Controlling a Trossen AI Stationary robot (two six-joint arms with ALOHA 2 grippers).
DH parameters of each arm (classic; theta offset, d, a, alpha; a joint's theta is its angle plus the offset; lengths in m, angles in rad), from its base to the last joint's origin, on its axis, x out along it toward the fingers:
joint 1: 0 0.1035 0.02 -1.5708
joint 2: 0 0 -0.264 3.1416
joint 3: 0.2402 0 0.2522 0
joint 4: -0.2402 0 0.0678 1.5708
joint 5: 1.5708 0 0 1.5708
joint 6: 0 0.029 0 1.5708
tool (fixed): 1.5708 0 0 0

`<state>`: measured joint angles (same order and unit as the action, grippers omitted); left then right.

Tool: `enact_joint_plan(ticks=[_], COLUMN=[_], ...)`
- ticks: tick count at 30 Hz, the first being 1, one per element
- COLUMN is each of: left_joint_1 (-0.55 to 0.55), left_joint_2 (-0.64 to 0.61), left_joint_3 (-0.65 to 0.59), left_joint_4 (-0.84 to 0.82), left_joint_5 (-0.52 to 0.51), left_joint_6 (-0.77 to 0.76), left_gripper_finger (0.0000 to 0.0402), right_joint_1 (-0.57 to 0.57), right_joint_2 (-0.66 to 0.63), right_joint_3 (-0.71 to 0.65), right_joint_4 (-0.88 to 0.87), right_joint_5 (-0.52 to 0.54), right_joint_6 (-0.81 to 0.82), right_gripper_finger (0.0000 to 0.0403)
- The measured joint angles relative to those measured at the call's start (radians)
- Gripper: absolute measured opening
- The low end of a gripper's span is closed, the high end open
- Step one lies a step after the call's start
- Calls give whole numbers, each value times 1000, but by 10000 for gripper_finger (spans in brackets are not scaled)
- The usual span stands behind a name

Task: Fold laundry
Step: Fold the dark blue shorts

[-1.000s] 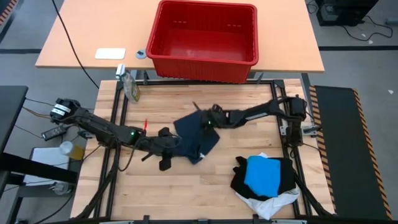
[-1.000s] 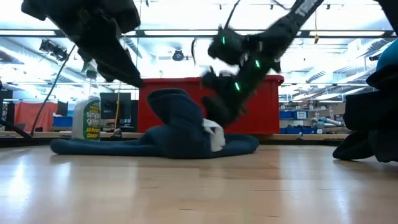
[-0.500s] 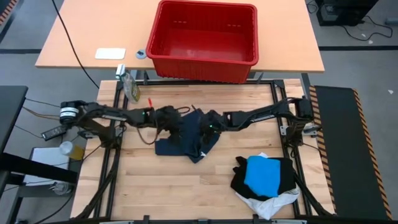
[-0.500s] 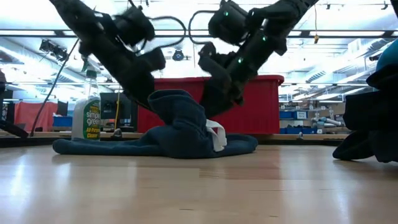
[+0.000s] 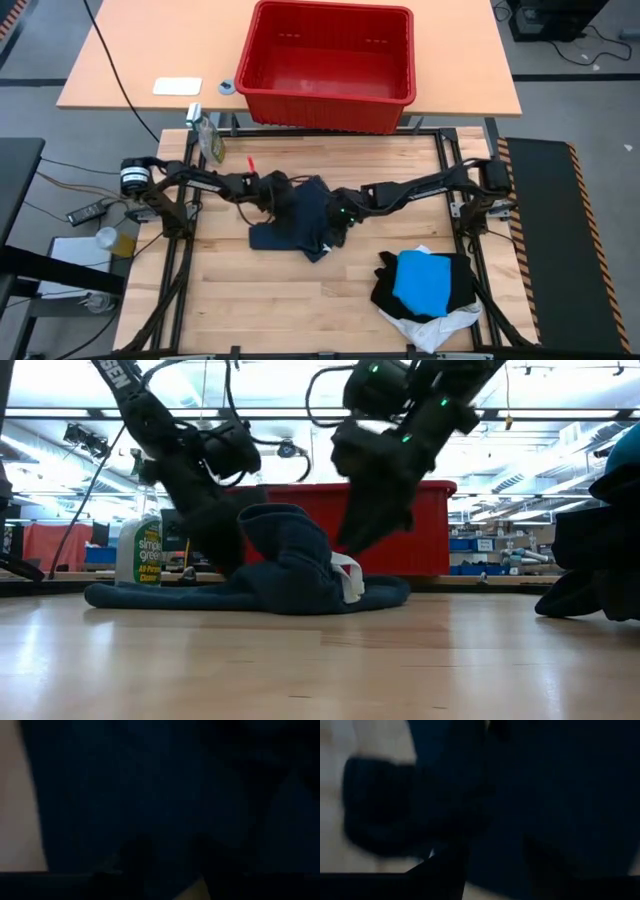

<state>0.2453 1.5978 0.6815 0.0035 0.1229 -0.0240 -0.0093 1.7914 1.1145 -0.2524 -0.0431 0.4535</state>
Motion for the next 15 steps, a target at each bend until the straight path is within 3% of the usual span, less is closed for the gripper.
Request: enact_joint_plan(ticks=[9, 15], left_joint_1=[-137, -319], left_joint_2=[-140, -254], left_joint_3=[-1, 0], left_joint_4=[-363, -284], left_joint_5=[66, 24], left_joint_6=[-315, -588], left_gripper_finger=[171, 171], right_joint_1=[21, -49], right_joint_2=[-26, -27], right_joint_3=[-3, -23], right_joint_4=[-208, -184], right_joint_5=[73, 71], right_joint_6=[-215, -246], right_gripper_finger=[189, 189])
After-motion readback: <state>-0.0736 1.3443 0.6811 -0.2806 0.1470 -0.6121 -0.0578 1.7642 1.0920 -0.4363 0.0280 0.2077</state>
